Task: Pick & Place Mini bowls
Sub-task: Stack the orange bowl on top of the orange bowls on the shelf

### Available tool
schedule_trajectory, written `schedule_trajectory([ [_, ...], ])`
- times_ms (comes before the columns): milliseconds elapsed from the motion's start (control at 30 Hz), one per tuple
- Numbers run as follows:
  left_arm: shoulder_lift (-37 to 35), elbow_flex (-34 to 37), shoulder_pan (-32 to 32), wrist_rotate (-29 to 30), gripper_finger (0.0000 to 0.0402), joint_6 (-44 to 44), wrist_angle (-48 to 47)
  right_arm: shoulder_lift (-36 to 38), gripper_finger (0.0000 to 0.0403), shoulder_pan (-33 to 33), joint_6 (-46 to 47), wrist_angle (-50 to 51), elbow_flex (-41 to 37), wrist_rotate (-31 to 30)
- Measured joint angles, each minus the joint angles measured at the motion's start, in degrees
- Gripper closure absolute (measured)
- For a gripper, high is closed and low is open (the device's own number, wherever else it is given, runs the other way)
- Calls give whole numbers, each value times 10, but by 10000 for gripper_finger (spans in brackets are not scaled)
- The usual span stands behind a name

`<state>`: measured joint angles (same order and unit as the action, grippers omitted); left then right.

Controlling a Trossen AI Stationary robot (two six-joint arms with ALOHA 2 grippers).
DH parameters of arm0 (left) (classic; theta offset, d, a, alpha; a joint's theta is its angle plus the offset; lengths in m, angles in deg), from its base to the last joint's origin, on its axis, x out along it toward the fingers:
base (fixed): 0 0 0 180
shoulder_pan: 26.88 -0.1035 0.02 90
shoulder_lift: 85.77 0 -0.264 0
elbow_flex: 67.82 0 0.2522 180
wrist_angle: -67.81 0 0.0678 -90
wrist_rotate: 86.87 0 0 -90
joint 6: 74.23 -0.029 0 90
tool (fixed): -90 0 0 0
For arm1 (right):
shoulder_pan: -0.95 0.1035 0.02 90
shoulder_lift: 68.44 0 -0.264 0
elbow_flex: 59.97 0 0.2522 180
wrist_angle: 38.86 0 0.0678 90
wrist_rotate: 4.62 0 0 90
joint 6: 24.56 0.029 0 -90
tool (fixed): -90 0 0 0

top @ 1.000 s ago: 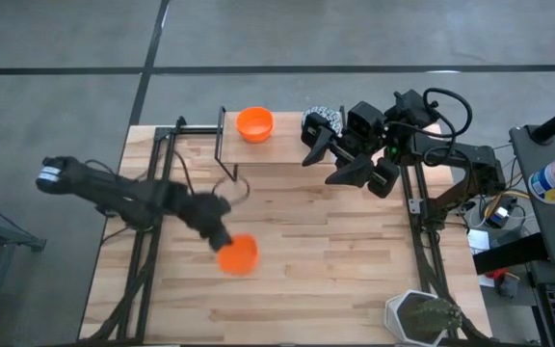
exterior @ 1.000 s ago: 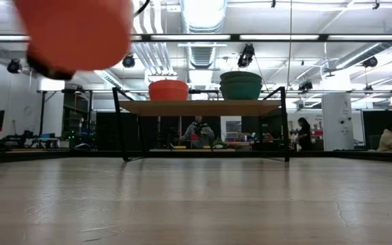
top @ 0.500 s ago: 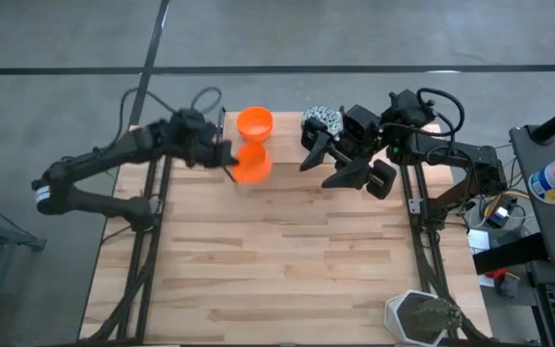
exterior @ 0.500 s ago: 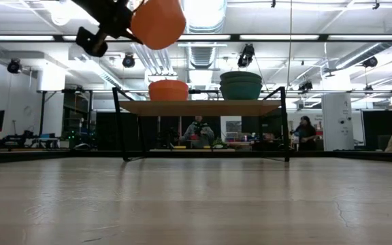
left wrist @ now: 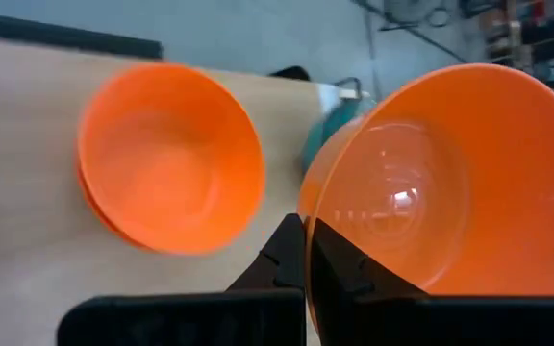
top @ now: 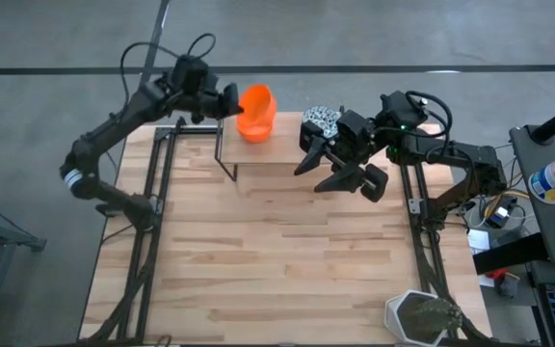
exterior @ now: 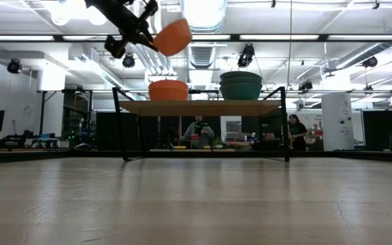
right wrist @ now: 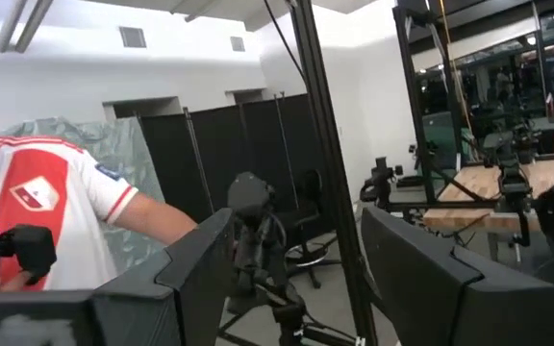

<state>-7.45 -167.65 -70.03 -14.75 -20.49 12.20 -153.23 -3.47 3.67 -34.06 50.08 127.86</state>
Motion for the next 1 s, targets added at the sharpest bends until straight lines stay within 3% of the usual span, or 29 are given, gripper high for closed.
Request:
schedule_trajectory([
  [100,47,-57,-12,11,401,-10,-63,0,179,-2,0,8,0,0],
  [333,126,-144,-13,98,401,-71,-188,1,179,-11,1,29,0,8],
  [733,150,-149,-12,159,401,-95,-216,4,179,-13,-16,45,0,15],
  [1000,167,-148,-7,161,401,-103,-212,4,179,-13,-23,47,0,15],
])
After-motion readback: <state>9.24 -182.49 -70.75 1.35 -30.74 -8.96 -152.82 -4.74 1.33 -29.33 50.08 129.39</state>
